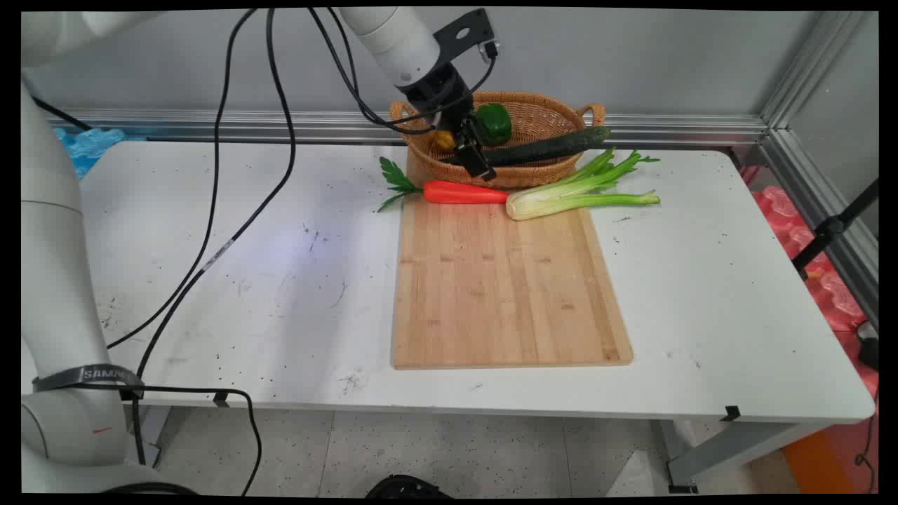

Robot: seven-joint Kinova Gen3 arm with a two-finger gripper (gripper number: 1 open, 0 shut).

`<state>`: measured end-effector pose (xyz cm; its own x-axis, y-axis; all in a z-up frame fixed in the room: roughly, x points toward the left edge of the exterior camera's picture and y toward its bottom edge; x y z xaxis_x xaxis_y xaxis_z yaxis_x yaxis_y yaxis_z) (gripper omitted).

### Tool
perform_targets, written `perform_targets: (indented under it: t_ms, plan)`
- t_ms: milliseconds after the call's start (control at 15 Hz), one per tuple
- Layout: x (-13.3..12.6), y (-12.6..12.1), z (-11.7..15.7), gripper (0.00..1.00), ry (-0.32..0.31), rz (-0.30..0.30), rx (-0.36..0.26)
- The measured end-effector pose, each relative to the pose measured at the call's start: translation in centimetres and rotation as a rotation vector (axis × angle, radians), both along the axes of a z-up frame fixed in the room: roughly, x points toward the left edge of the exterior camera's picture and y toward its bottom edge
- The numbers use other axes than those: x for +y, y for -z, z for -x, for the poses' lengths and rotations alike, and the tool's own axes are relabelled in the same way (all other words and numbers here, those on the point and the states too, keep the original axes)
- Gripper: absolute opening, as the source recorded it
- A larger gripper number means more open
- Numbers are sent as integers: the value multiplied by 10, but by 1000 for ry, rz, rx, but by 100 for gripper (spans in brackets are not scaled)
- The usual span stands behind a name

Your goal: Pick up the cucumber from the vegetable basket

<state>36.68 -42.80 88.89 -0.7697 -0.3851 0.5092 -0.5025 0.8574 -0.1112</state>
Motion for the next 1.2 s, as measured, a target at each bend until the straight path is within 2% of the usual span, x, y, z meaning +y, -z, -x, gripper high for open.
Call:
perform_targets:
  t_ms: [200, 733, 933, 1200]
  plan:
    - [-14, 3, 4, 100, 15, 30, -2]
    - [-83, 3, 4, 100, 9, 149, -1]
    - [-99, 11, 1, 100, 17, 153, -1]
    - [-106, 27, 3, 100, 52, 134, 0]
